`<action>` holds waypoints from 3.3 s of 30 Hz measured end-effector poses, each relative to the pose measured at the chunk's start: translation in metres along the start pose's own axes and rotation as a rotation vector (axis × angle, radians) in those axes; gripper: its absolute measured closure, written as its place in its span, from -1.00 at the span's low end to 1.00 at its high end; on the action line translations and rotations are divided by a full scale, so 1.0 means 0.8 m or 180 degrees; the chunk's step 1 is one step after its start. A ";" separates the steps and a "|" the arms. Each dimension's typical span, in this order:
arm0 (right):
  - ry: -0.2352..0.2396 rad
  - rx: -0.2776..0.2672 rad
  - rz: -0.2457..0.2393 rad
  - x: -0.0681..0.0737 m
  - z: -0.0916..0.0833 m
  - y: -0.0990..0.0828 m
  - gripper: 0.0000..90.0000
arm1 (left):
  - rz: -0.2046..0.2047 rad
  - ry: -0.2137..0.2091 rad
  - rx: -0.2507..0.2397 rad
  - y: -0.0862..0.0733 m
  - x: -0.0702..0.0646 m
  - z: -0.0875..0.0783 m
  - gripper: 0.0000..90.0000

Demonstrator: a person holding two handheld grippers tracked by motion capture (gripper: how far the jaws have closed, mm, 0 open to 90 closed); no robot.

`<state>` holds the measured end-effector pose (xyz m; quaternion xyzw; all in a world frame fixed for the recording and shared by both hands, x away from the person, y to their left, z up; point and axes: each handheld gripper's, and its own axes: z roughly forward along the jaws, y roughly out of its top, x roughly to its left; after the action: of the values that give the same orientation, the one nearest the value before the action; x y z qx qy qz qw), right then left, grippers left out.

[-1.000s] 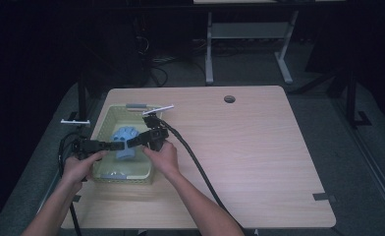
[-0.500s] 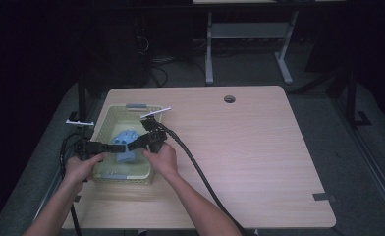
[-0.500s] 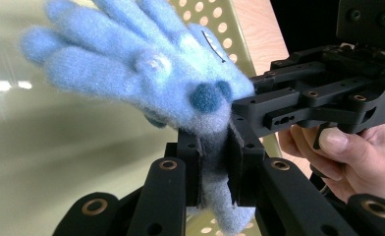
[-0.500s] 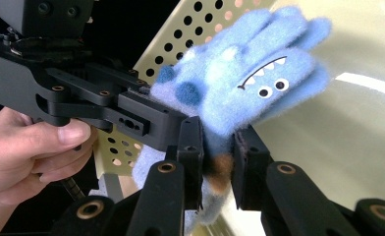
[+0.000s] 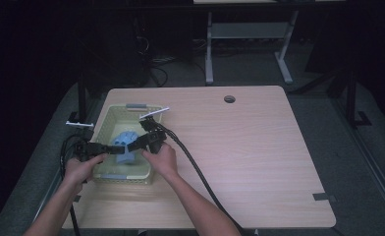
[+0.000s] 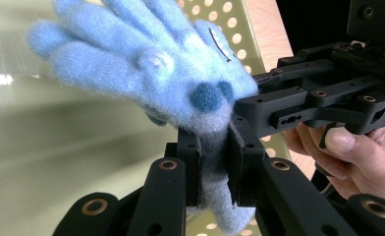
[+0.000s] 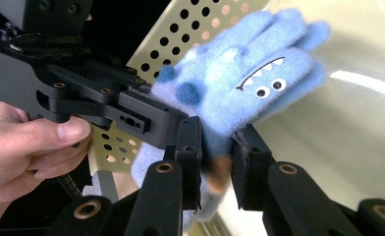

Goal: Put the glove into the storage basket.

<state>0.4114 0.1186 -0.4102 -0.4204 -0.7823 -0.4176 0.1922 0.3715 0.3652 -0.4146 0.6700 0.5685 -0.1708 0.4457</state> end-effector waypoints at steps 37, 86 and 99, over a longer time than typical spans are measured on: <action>0.0023 -0.0334 0.0053 -0.021 -0.076 -0.013 0.61 | 0.0682 0.1788 0.0754 0.026 -0.035 0.027 0.65; -0.0024 -0.0706 0.0223 -0.069 -0.187 -0.046 0.27 | 0.1027 0.1033 -0.0018 0.024 -0.100 0.034 0.29; -0.0104 -0.0749 0.0250 -0.080 -0.212 -0.051 0.20 | 0.1157 0.0835 -0.0123 0.022 -0.124 0.044 0.17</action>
<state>0.4061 -0.0640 -0.3741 -0.4771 -0.7138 -0.4917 0.1450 0.3681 0.2775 -0.3536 0.7693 0.4946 0.0118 0.4042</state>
